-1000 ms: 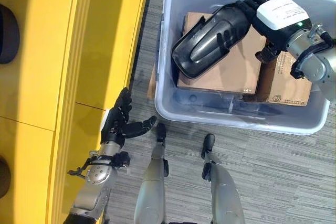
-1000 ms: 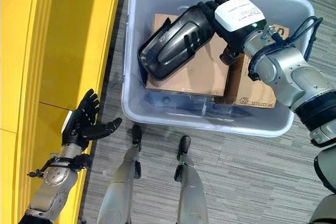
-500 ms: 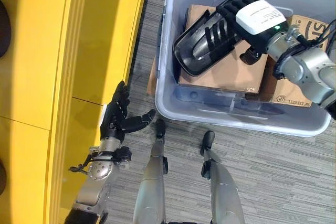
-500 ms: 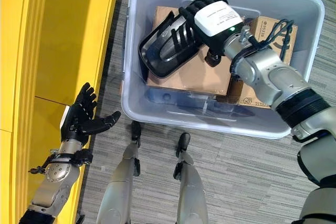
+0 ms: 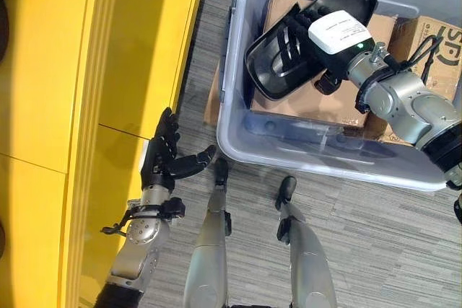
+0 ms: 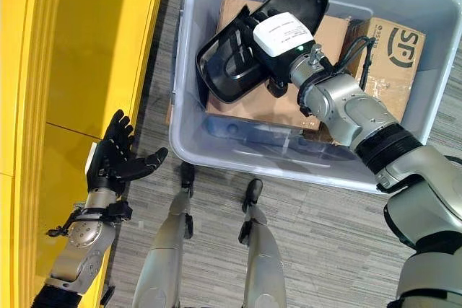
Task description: Move parts from the plastic box to the shelf.
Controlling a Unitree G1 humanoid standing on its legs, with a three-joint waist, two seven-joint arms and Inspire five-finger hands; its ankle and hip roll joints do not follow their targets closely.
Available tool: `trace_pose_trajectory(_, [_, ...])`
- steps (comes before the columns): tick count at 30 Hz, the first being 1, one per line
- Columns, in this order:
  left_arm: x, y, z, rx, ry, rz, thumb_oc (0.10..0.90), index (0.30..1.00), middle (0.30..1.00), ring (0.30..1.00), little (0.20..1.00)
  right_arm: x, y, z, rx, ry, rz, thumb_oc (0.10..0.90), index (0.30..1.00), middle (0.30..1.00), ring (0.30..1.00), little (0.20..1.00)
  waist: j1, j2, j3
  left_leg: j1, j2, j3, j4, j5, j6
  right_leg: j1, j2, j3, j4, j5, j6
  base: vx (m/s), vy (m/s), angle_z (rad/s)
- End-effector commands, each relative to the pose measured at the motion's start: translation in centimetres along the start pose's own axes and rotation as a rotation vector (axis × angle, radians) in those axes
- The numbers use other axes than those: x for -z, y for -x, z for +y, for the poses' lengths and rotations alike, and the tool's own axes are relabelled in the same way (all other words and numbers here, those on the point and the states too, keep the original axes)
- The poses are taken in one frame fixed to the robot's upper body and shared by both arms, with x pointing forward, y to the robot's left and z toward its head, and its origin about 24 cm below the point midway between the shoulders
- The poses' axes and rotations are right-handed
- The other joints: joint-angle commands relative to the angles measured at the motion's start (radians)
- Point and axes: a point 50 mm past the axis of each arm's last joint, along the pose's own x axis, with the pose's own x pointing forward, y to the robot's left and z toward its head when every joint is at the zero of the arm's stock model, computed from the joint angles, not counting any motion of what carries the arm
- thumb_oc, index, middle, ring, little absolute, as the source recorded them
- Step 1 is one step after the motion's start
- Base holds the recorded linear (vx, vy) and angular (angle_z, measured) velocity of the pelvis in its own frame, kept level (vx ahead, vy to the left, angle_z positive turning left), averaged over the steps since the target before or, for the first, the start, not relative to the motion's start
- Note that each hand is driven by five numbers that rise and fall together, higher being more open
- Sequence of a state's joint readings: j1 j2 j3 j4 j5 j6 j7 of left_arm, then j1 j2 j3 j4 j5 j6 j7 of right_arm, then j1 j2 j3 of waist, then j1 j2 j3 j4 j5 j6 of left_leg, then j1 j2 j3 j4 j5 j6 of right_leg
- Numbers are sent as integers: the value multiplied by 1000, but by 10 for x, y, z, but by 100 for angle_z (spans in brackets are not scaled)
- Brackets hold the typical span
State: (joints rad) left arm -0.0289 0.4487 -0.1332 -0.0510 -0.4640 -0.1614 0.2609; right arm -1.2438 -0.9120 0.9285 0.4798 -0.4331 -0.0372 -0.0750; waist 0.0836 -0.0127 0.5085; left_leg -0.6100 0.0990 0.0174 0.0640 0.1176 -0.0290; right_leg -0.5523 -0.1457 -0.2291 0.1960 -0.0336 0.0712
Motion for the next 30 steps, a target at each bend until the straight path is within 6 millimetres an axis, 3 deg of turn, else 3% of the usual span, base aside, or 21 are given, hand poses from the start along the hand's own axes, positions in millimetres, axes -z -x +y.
trace_pose_trajectory(1, [-37,1,1,2,14,-214,900,1000,1000,1000,1000,10,-4,-50,186,67,18,900,1000,1000,1000,1000,-3,-34,11,-24,0,38,47,-44,-24,87,-28,-2,-88,48,48,0,0,0])
trace_pose_trajectory(3, [-37,1,0,2,14,-213,900,1000,1000,1000,1000,14,-2,-47,174,73,31,900,1000,1000,1000,1000,-4,-36,11,-17,-1,28,46,-69,-32,94,-27,6,-87,32,55,75,-13,1])
trace_pose_trajectory(6, [-37,1,0,4,15,-214,900,1000,1000,1000,1000,20,-1,-43,160,82,57,900,1000,1000,1000,1000,-6,-30,11,-45,-4,34,50,-47,-24,71,-29,-1,-89,48,48,-38,5,2])
trace_pose_trajectory(8, [-36,2,0,6,11,-208,900,1000,1000,1000,1000,23,0,-38,142,86,74,900,1000,1000,1000,1000,-7,-28,11,-35,-7,23,50,-72,-31,81,-26,14,-88,32,54,75,-30,7])
trace_pose_trajectory(19, [-38,1,-3,7,13,-224,900,1000,1000,1000,1000,38,4,-26,122,65,143,900,1000,1000,1000,1000,-13,-8,11,-92,-26,-1,55,-74,-23,30,-25,31,-80,19,47,17,-21,6])
trace_pose_trajectory(30, [-40,2,-2,-12,29,-234,900,1000,1000,1000,1000,40,1,-10,69,67,175,900,1000,1000,1000,1000,-4,7,11,-166,-40,-28,59,-75,-12,-45,-23,44,-64,10,46,17,-11,8])
